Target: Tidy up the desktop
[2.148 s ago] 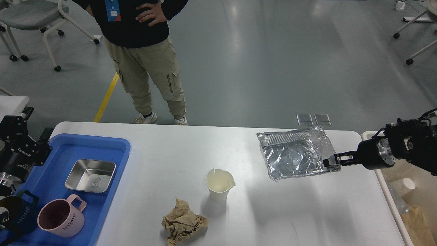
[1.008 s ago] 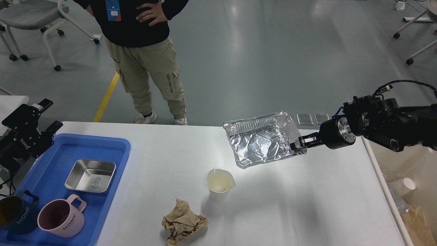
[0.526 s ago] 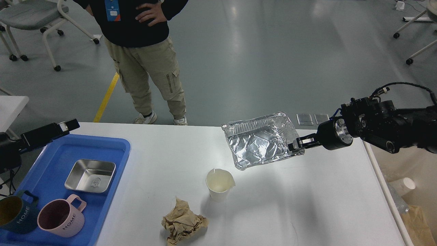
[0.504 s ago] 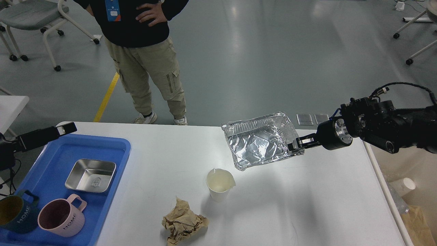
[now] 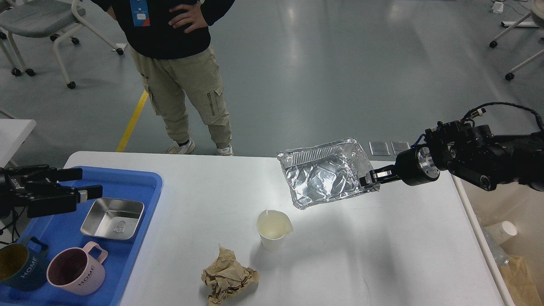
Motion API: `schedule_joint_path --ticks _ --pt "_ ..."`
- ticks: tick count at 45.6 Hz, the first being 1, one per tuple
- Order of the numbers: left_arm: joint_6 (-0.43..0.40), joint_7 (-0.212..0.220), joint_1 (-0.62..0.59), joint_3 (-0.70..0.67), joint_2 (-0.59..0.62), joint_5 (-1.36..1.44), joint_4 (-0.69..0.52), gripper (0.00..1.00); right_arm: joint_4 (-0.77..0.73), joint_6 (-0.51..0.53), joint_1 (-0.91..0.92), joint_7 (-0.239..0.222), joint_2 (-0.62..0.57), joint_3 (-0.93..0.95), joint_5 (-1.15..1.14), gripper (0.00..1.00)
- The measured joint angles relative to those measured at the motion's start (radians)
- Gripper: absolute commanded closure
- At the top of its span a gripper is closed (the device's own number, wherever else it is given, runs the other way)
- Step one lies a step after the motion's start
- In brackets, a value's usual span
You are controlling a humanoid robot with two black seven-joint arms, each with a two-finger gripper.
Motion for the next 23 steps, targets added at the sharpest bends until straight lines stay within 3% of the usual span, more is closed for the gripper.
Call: schedule_joint_path --ticks 23 --pt "0.051 0.020 0.006 0.015 0.064 0.136 -0.050 0.04 -0.001 -0.013 -0.007 0.005 0.000 0.000 0.024 1.00"
